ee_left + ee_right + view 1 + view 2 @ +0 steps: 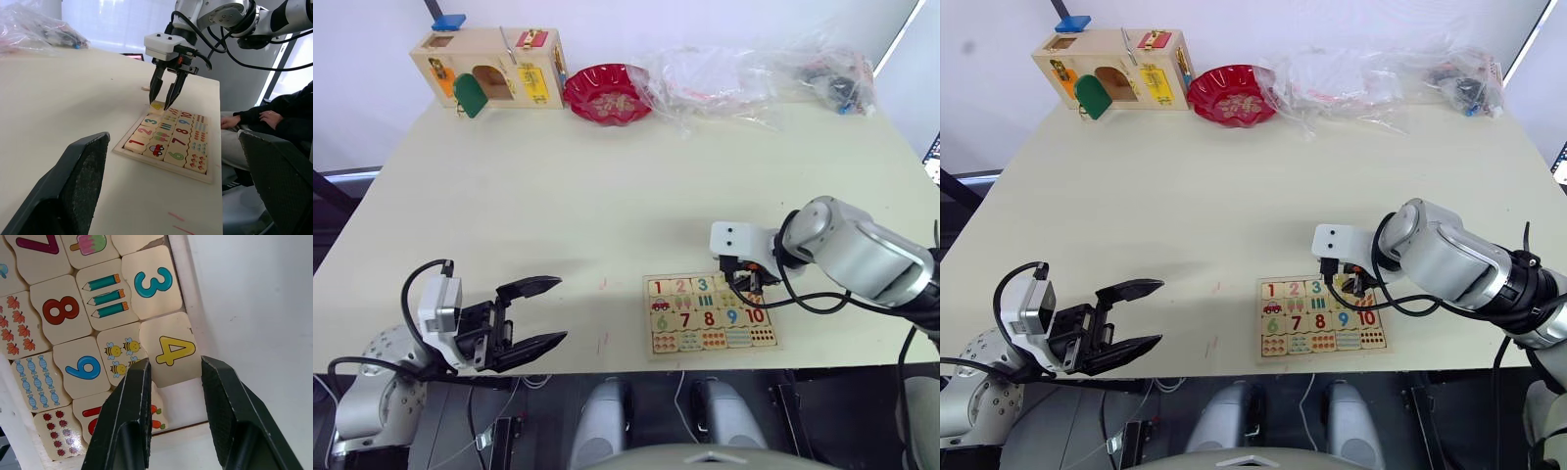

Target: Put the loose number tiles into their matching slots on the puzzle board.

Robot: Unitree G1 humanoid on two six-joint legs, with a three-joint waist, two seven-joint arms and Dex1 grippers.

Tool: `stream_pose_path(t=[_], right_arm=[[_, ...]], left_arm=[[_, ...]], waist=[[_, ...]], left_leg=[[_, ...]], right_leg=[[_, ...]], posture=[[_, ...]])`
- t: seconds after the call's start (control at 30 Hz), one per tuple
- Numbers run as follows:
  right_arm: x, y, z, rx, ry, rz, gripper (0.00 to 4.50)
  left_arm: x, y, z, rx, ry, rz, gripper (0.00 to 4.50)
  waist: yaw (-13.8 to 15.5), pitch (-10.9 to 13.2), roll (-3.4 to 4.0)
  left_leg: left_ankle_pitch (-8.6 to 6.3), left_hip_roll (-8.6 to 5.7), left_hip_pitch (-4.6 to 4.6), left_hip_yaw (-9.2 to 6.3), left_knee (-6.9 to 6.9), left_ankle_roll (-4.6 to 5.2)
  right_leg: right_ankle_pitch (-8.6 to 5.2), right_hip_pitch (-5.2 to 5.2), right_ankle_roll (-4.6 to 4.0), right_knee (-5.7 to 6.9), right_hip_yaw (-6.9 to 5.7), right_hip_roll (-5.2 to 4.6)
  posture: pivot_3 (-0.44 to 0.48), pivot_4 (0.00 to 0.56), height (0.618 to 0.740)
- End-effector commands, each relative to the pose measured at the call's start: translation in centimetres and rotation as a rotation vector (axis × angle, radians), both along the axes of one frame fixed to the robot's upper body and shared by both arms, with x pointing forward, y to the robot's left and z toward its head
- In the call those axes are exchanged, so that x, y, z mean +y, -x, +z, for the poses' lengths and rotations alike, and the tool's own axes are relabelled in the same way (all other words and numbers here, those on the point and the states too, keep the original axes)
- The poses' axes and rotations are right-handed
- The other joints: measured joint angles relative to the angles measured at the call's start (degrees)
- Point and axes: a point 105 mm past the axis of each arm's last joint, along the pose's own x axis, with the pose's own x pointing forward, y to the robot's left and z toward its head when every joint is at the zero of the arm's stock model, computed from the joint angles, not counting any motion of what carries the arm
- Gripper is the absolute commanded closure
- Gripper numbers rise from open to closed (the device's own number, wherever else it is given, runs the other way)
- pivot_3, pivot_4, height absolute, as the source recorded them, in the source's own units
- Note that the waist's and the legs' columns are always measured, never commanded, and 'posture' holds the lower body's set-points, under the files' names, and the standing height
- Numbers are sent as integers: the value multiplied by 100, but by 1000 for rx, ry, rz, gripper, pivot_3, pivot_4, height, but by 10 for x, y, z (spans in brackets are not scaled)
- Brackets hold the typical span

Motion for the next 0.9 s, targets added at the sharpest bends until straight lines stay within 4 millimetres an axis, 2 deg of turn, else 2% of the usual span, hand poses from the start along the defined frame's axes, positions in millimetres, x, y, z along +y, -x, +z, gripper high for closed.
stream_pose_path(t=[0.03,0.53,0.9], right_arm=[[-1,0,2,-21,5,11,3204],[0,-6,1,-38,20,16,3204],[5,-3,0,-30,11,34,3204]], left_arm=[[-3,3,7,-35,5,-11,0],[-4,4,6,-31,7,-9,0],[-4,4,5,-28,5,-9,0]], waist=[[0,0,0],[0,0,0],[0,0,0]], left_leg=[[0,1,0,0,1,0],[0,0,0,0,2,0],[0,0,0,0,2,0]], right_leg=[[0,0,0,0,0,0],[0,0,0,2,0,0],[0,0,0,3,0,0]], posture=[[0,150,740],[0,150,740],[0,150,740]])
